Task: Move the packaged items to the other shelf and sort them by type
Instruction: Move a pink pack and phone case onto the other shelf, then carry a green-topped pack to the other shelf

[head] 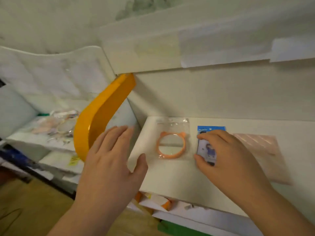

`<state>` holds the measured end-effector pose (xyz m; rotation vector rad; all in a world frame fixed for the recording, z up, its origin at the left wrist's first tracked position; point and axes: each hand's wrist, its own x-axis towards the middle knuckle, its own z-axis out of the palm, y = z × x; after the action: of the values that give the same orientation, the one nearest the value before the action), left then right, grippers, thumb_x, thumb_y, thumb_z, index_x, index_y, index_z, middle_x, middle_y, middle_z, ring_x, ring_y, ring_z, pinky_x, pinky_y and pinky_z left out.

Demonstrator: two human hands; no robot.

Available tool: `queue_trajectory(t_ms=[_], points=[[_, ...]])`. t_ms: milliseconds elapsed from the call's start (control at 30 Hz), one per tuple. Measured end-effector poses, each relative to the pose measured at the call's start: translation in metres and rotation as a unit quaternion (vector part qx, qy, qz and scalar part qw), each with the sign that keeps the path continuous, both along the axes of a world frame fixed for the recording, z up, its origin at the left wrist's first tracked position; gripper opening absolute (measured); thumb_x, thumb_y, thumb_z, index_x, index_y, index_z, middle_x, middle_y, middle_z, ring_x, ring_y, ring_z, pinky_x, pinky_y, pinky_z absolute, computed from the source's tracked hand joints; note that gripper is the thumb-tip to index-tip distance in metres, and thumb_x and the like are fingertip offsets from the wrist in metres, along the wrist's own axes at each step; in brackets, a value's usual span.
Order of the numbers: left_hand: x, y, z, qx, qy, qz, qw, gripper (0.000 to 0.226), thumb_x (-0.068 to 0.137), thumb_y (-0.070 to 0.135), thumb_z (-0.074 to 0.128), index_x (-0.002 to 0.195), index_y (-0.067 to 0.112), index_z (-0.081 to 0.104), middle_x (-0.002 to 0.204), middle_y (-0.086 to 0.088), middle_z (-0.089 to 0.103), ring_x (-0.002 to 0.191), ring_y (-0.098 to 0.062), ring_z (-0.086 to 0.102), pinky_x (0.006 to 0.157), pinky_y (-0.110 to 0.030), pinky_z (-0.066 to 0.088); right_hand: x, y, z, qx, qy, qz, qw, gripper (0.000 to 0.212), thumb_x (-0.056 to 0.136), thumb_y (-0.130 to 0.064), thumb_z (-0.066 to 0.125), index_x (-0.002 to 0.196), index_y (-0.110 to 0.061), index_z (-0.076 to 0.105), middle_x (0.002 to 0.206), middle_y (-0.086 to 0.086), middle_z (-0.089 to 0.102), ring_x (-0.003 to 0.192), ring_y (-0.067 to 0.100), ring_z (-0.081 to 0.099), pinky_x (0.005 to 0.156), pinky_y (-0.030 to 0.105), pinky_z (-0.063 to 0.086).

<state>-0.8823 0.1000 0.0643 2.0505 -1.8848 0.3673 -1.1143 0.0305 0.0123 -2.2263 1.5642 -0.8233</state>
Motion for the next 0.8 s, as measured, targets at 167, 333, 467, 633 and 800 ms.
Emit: queue_trajectory(t_ms=[167, 333, 467, 633, 800], points=[[0.082, 0.051, 0.006, -0.005, 0.035, 0.109, 0.993, 0.062, 0.088, 0.048, 0.062, 0.143, 0.023, 0.05, 0.144, 0.005, 0.051, 0.133, -0.017, 0.041, 0.111, -0.044, 0.038, 0.084, 0.018, 0.015, -0.008, 0.014, 0.101, 0.995, 0.044, 0.081, -0.044, 0.068, 0.123, -0.04, 0.057, 0.123, -0.023, 0.053, 0.111, 0.005, 0.053, 0.088, 0.023, 0.045], [0.167, 0.097, 0.0, 0.029, 0.063, 0.182, 0.981, 0.07, 0.086, 0.053, 0.061, 0.148, 0.027, 0.043, 0.144, 0.011, 0.049, 0.134, -0.012, 0.038, 0.113, -0.038, 0.035, 0.162, 0.039, 0.034, -0.032, 0.041, 0.166, 0.985, 0.043, 0.082, -0.051, 0.064, 0.123, -0.047, 0.05, 0.117, -0.031, 0.045, 0.108, -0.006, 0.044, 0.088, 0.001, 0.025], [0.243, 0.134, -0.01, 0.065, 0.086, 0.228, 0.968, 0.076, 0.085, 0.066, 0.051, 0.153, 0.037, 0.03, 0.151, 0.016, 0.038, 0.141, -0.011, 0.03, 0.117, -0.037, 0.031, 0.241, 0.063, 0.047, -0.052, 0.061, 0.21, 0.974, 0.044, 0.081, -0.051, 0.067, 0.122, -0.044, 0.054, 0.118, -0.029, 0.049, 0.11, -0.004, 0.048, 0.089, 0.014, 0.035], [0.334, 0.173, -0.018, 0.057, 0.121, 0.241, 0.961, 0.078, 0.087, 0.071, 0.042, 0.155, 0.044, 0.015, 0.157, 0.02, 0.023, 0.145, -0.009, 0.018, 0.12, -0.037, 0.027, 0.341, 0.079, 0.048, -0.068, 0.071, 0.226, 0.969, 0.046, 0.083, -0.052, 0.063, 0.127, -0.045, 0.052, 0.124, -0.028, 0.049, 0.118, -0.004, 0.045, 0.092, 0.017, 0.037], [0.399, 0.198, -0.022, 0.018, 0.147, 0.236, 0.961, 0.075, 0.088, 0.073, 0.038, 0.154, 0.042, 0.021, 0.152, 0.022, 0.027, 0.141, -0.004, 0.021, 0.118, -0.032, 0.027, 0.416, 0.088, 0.04, -0.057, 0.081, 0.221, 0.97, 0.046, 0.084, -0.054, 0.062, 0.128, -0.046, 0.05, 0.122, -0.029, 0.049, 0.114, -0.007, 0.043, 0.091, 0.017, 0.037]])
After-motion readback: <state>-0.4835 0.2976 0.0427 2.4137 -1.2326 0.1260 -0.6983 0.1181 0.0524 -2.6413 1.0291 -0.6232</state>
